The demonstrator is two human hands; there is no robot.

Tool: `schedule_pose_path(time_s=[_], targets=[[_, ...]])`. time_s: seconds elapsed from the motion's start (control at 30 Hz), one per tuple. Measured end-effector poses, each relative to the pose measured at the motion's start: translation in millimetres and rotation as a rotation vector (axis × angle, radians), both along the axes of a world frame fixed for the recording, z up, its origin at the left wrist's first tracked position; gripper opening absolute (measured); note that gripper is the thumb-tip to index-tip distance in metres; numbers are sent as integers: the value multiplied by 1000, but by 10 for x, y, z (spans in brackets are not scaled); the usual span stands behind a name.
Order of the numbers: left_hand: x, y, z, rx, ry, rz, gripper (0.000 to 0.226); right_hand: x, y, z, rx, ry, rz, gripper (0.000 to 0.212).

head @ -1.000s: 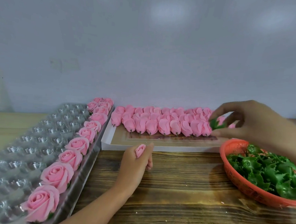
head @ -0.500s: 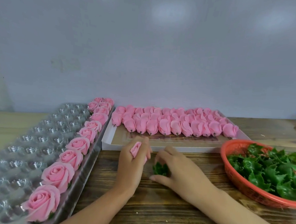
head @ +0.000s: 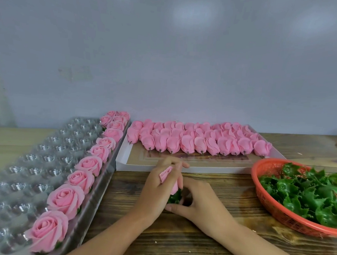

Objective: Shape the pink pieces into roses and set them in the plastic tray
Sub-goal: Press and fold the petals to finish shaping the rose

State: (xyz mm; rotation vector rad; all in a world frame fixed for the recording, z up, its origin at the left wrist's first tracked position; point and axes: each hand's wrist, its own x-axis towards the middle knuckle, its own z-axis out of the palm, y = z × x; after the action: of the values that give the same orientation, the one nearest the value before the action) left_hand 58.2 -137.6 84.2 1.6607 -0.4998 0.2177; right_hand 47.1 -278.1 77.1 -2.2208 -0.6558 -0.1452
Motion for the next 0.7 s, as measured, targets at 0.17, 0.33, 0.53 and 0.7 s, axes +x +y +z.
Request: schedule_pose_path(time_s=[0.17, 0.33, 0.53, 0.7], targets=[[-27, -16, 20, 0, 25, -31, 38, -33, 35, 13, 16, 39, 7, 31], [-19, -35, 9, 34, 51, -16, 37, 2, 14, 32, 114, 132, -5, 26], [0, -31, -4, -6, 36, 39, 35, 30, -28, 52, 275, 312, 43, 24], [8, -25, -18, -1, 24, 17, 36, 30, -37, 60, 336, 387, 55, 27]])
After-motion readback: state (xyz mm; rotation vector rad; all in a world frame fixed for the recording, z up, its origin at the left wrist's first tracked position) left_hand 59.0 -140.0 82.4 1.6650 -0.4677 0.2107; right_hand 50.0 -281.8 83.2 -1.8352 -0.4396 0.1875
